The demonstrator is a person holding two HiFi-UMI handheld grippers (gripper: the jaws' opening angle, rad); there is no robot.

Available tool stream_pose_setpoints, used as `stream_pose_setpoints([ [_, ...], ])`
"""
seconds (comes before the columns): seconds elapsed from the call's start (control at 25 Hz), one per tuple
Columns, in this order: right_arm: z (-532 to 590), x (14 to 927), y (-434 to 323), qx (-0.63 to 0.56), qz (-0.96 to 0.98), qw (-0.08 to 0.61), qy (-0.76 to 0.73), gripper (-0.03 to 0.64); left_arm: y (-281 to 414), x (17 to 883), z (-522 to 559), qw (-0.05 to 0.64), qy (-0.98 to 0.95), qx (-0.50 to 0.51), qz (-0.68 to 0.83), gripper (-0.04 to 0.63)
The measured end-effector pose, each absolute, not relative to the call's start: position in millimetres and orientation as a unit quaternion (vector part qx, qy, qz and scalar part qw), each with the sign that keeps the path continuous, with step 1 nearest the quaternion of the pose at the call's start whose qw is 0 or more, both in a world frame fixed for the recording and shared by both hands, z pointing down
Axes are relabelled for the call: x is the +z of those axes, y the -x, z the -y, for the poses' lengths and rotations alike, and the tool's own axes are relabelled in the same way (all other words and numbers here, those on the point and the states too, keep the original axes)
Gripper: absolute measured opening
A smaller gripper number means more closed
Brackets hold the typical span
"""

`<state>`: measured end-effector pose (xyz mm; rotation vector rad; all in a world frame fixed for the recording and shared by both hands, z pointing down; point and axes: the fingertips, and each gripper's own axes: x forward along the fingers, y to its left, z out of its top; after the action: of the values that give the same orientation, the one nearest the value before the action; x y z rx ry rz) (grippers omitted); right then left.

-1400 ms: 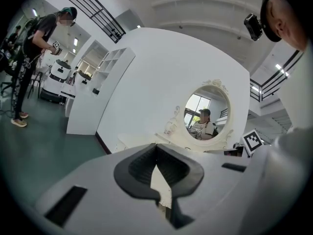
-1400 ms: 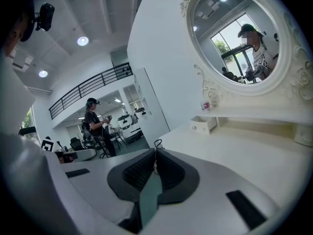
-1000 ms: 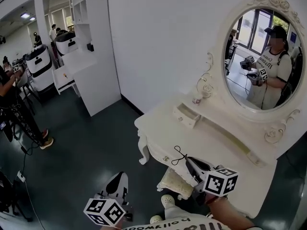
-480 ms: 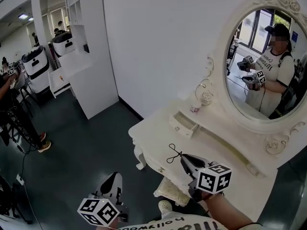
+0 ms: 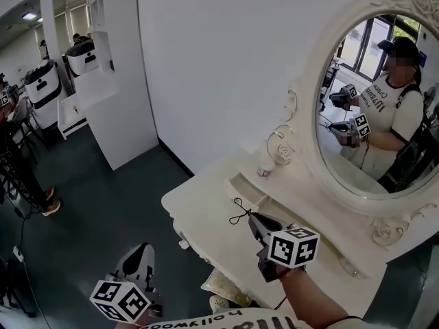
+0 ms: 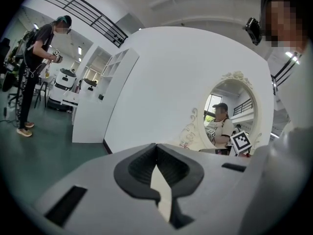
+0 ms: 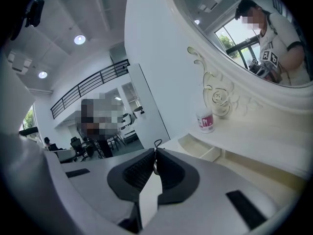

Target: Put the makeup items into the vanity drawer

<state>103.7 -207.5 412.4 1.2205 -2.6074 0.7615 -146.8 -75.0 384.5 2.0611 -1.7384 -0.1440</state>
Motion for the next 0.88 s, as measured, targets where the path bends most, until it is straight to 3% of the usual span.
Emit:
stream_pose_setpoints([
  [0.44,271.9,458.7,-135.4,0.314,0.846,0.054,-0.428,0.037,132.2,411.2,119.0,0.232,-0.728,-0.005,0.645,0.008],
  [0.88,276.3,464.2,-146.3,0.321,0.806,0.055,-0.495,0.037,126.0,421.2,188.0,0.246,-0.792,0.018,0.558,0.008],
])
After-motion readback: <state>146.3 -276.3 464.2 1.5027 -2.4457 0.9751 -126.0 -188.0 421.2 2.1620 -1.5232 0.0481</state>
